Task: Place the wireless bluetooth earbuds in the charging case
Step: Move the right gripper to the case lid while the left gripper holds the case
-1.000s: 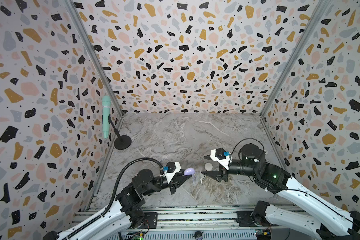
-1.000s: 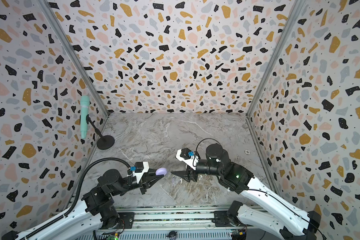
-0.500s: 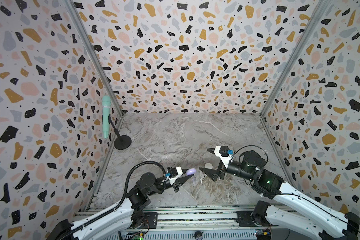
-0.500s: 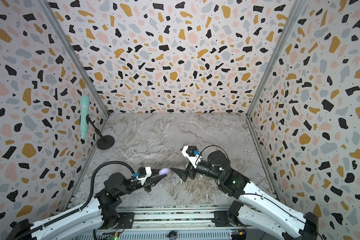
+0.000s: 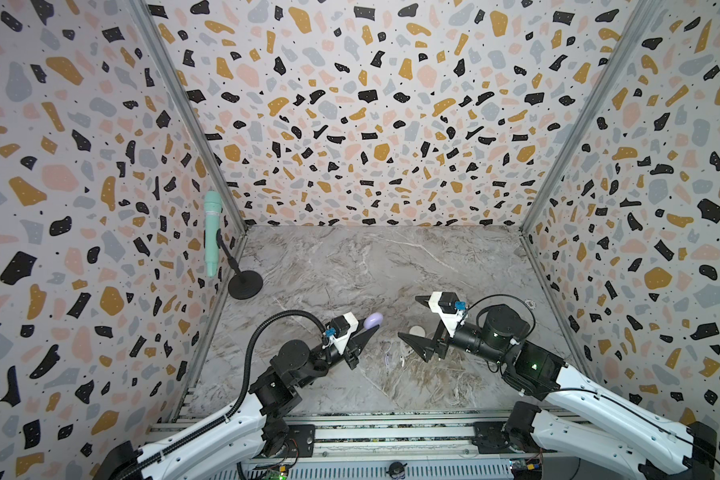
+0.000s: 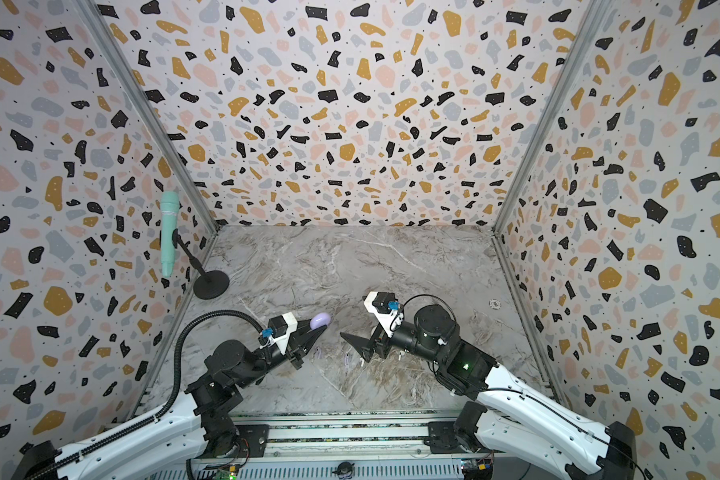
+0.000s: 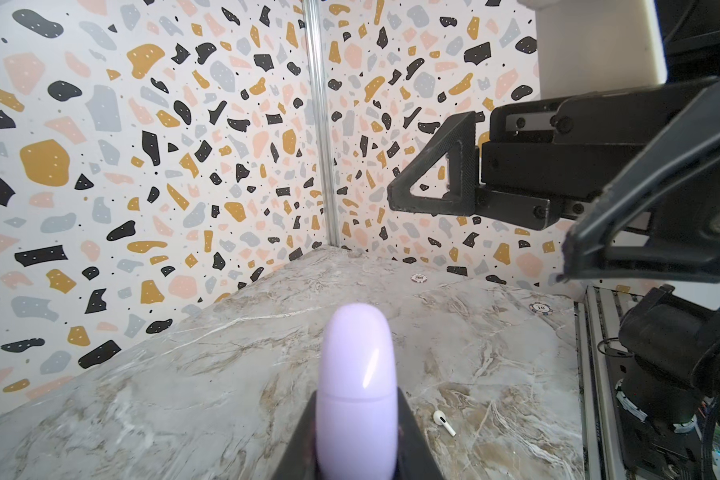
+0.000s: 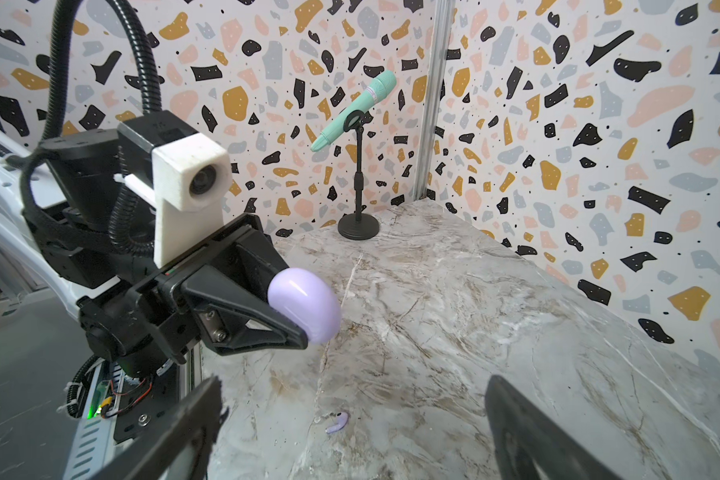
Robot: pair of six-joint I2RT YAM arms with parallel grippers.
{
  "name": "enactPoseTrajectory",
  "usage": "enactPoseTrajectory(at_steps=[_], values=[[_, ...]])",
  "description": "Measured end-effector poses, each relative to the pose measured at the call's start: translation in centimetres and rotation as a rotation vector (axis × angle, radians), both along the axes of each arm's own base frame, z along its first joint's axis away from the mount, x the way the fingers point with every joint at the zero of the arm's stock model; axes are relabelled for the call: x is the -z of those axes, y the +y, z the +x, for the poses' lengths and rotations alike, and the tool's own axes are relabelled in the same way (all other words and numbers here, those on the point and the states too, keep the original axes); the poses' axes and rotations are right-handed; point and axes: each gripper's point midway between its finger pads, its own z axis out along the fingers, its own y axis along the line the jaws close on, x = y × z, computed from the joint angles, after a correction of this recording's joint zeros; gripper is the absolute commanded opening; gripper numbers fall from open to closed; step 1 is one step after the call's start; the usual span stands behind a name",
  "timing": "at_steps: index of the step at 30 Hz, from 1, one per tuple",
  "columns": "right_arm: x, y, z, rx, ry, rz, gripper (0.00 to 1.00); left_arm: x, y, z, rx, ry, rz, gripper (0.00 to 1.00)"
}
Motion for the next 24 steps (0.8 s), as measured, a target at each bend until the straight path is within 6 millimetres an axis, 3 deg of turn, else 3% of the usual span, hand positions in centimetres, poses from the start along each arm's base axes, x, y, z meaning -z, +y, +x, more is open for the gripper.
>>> enactPoseTrajectory(at_steps=[11,24], values=[[1.9,2.0,-2.4,-0.004,-0.098,-0.137,0.99,1.2,-1.0,-2.6,0.155,-0.009,-0.002,0.0],[2.7,2.5,-1.9,0.063,-0.168,-0.228,0.99,1.9,-1.8,-4.3,0.267,-0.004,0.029,0.0]])
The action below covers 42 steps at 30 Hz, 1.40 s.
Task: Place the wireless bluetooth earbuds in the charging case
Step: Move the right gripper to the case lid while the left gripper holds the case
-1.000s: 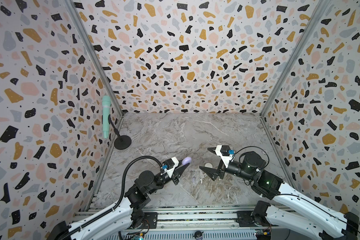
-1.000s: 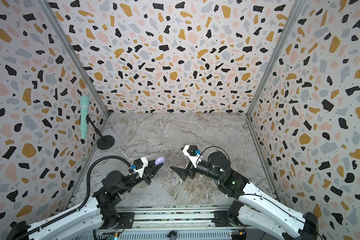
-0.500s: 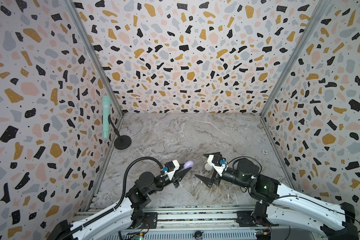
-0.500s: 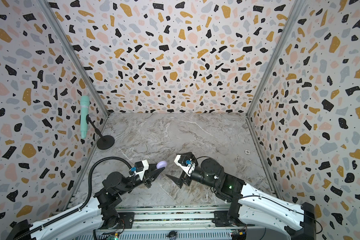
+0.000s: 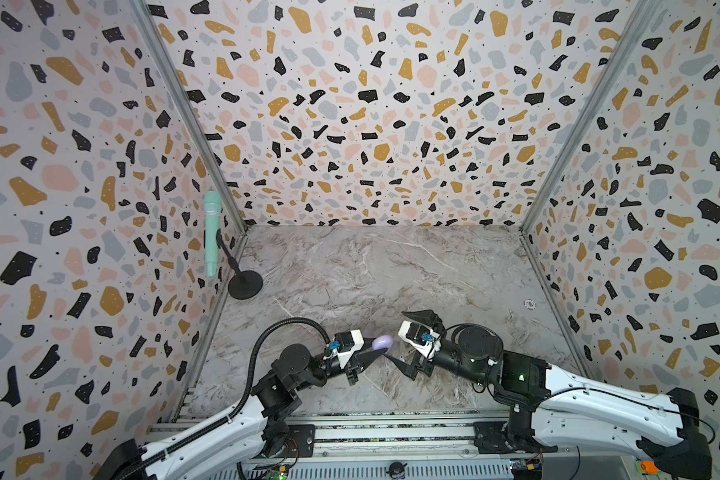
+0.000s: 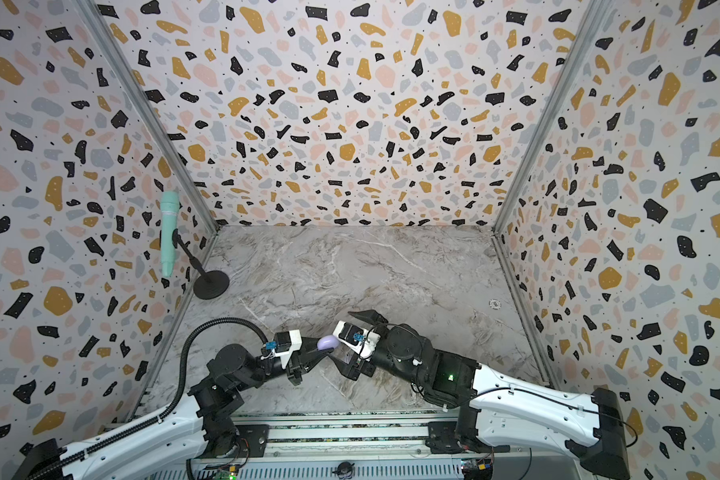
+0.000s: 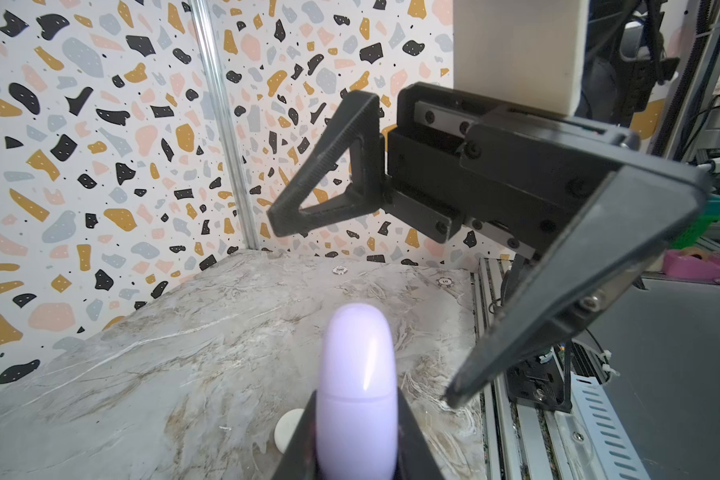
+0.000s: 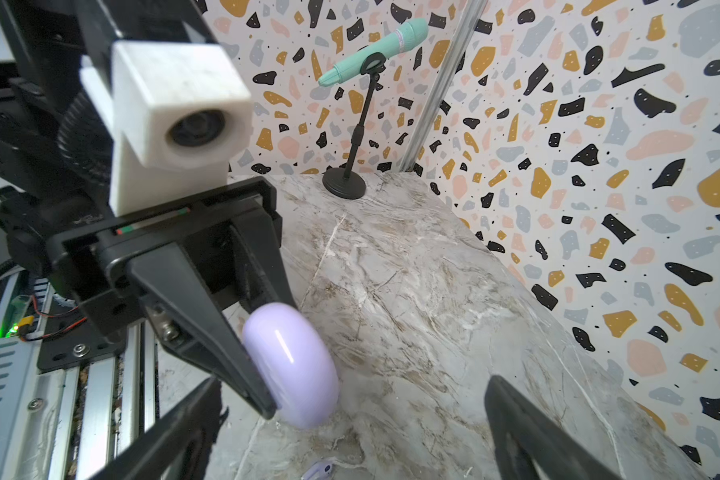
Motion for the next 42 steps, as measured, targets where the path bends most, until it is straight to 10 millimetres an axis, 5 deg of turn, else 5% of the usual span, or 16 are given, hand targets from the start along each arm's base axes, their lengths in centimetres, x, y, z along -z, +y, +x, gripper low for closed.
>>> enactPoseTrajectory(at_steps=[42], values=[[-1.1,-0.5,1.2,0.084,-0.007,0.035,0.99,0.5,0.0,-0.6,0.023,-0.02,0.029,0.0]])
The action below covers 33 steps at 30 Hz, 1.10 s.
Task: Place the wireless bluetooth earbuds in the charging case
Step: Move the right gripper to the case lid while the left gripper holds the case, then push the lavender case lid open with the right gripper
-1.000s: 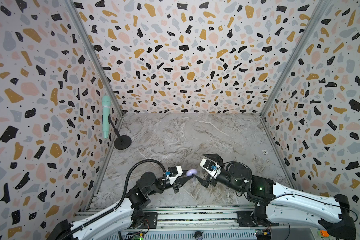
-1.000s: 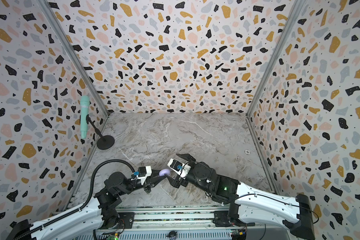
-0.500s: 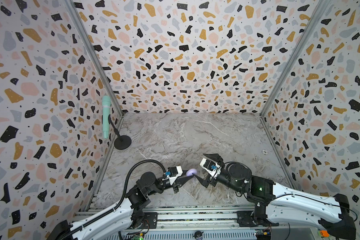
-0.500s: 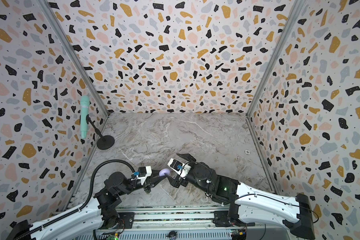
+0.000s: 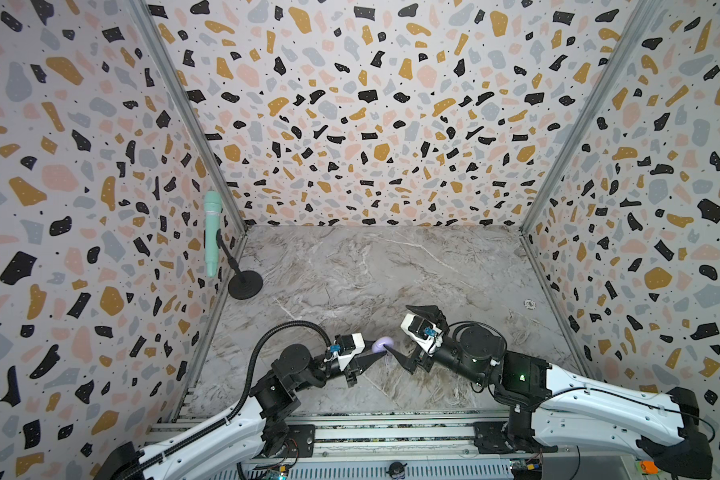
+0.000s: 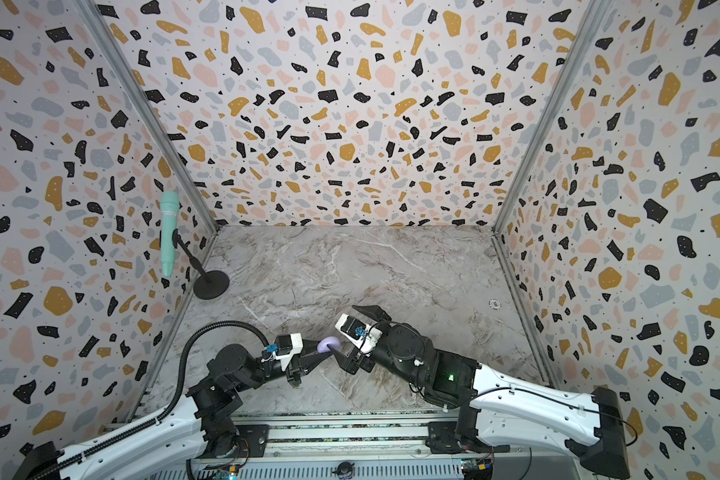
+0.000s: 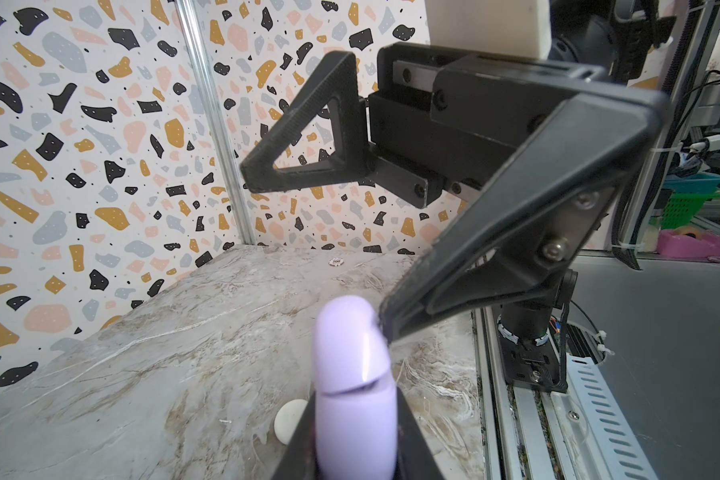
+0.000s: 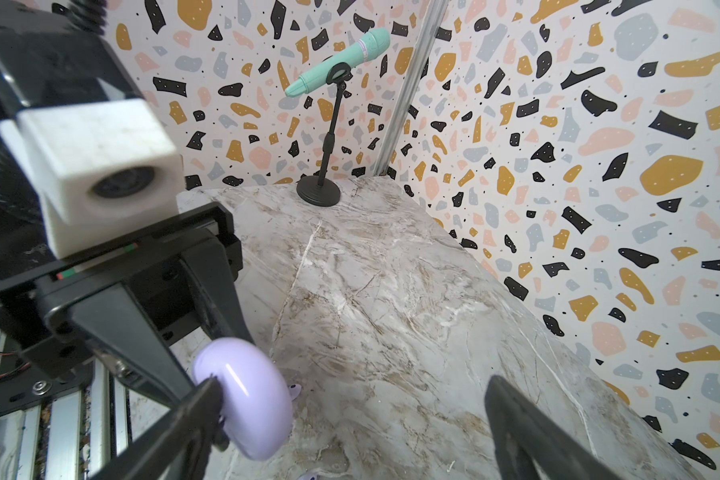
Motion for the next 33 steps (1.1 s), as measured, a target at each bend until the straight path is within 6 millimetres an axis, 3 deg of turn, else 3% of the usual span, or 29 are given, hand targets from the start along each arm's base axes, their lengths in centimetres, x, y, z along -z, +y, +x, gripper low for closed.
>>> enactPoseTrajectory(at_steps=[23,33], values=[[-0.3,-0.2,0.3,0.019,-0.002,0.013,0.99,0.4,-0.2,-0.9,0.042,0.003,0.02,0.0],[-1.3,0.0,-2.2,-0.122,0.007,0.045,0.99,0.4,0.0,-0.5,0.015,0.008,0.016,0.0]])
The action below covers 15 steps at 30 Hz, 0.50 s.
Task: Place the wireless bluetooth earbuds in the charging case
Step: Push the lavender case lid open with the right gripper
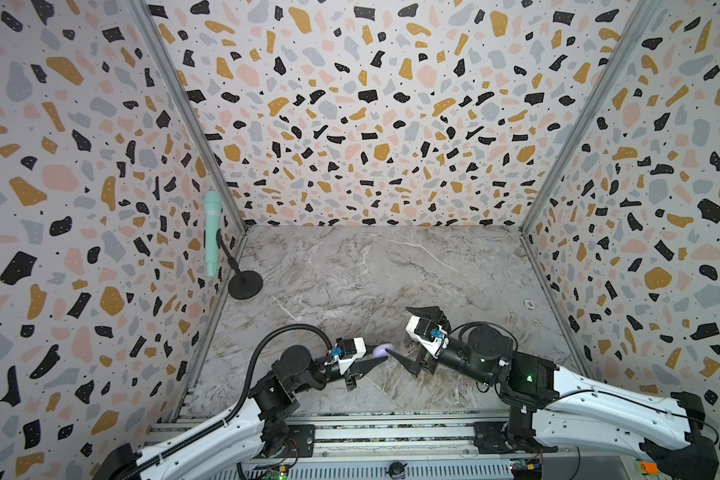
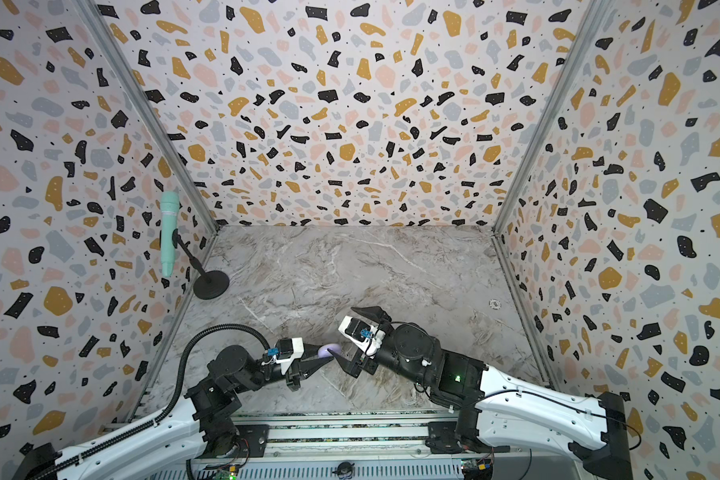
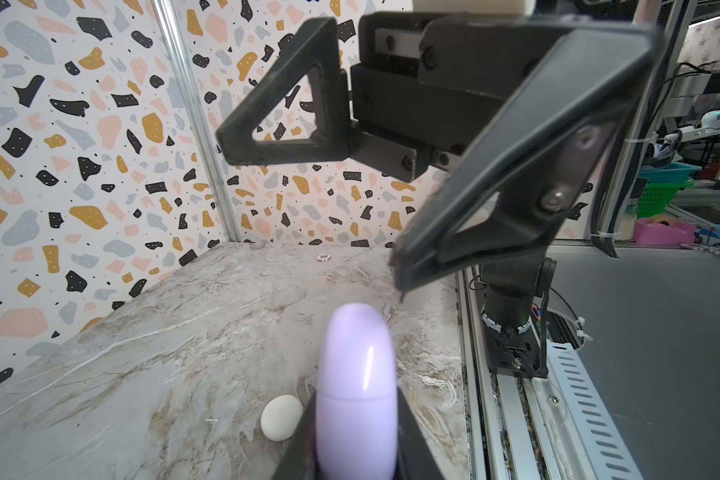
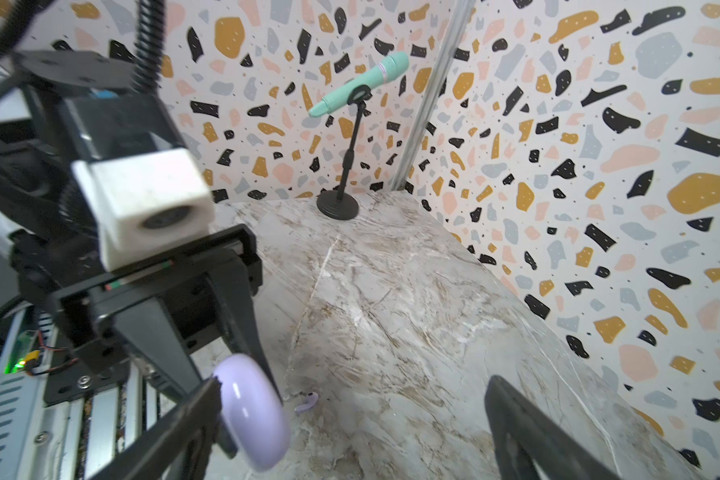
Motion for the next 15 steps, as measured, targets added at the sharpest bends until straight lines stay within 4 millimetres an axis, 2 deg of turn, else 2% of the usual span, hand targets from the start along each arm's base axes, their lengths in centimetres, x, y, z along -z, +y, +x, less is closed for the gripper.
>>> enactPoseTrajectory(at_steps=[6,15], values=[[0.7,0.4,-0.6,-0.042,0.015,-0.023,0.99,0.0,0.1,0.2,-0.012,0.007,-0.003,0.0],[3.3,1.0,0.6,0.012,0.028,-0.109,0.99,-0.1,0.1,0.1,-0.007,0.004,-0.005,0.0]])
